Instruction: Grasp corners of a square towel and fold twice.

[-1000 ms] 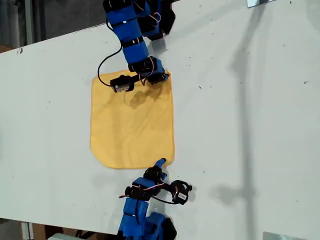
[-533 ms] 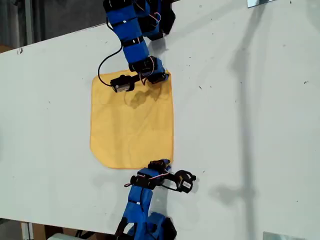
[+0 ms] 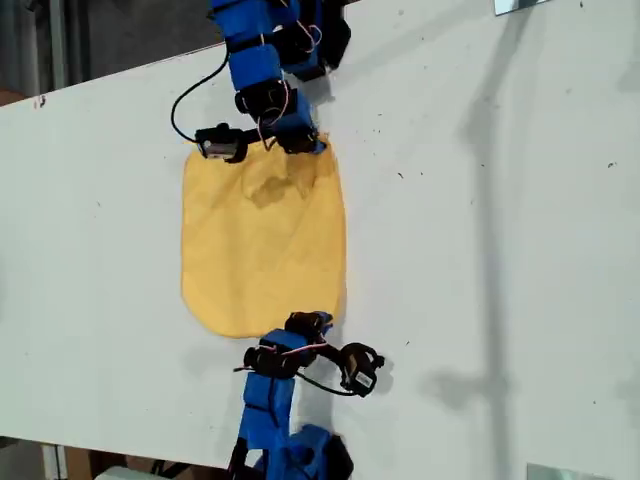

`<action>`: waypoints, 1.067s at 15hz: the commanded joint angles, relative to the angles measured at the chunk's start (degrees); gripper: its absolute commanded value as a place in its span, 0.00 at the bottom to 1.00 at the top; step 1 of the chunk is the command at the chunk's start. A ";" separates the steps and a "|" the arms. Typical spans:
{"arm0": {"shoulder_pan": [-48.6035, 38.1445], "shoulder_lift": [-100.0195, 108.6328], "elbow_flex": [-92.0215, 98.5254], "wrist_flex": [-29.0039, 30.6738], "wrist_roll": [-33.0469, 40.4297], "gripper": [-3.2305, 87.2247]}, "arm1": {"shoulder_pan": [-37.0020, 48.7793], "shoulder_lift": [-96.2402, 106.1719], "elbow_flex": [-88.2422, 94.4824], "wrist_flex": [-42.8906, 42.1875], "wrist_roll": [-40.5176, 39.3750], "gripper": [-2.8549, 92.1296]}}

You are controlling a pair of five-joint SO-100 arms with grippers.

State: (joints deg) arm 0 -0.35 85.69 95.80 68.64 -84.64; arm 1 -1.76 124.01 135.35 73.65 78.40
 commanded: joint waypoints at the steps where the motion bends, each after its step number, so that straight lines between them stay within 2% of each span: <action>1: -7.12 5.27 -5.36 6.94 5.89 0.03 | 7.03 13.54 -3.34 5.01 -6.59 0.03; 3: -12.22 10.46 -9.32 9.05 12.66 0.03 | 14.24 15.21 -8.00 7.12 -13.71 0.03; 7: -25.14 5.19 -34.10 22.24 24.08 0.03 | 27.69 3.52 -21.27 2.64 -29.62 0.03; 9: -33.84 0.35 -43.77 23.55 29.18 0.03 | 35.60 -2.20 -29.18 0.62 -36.65 0.03; 11: -42.80 -2.02 -45.88 20.30 33.57 0.03 | 43.33 -3.60 -33.75 -4.48 -40.43 0.03; 13: -50.54 -5.36 -43.33 12.39 36.91 0.03 | 51.06 -5.98 -32.96 -12.92 -41.40 0.03; 16: -55.28 -14.15 -45.18 5.63 38.94 0.03 | 58.18 -13.71 -26.81 -27.42 -42.98 0.03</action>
State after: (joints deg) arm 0 -53.96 72.51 53.26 77.43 -46.58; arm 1 53.17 111.27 107.58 52.56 36.39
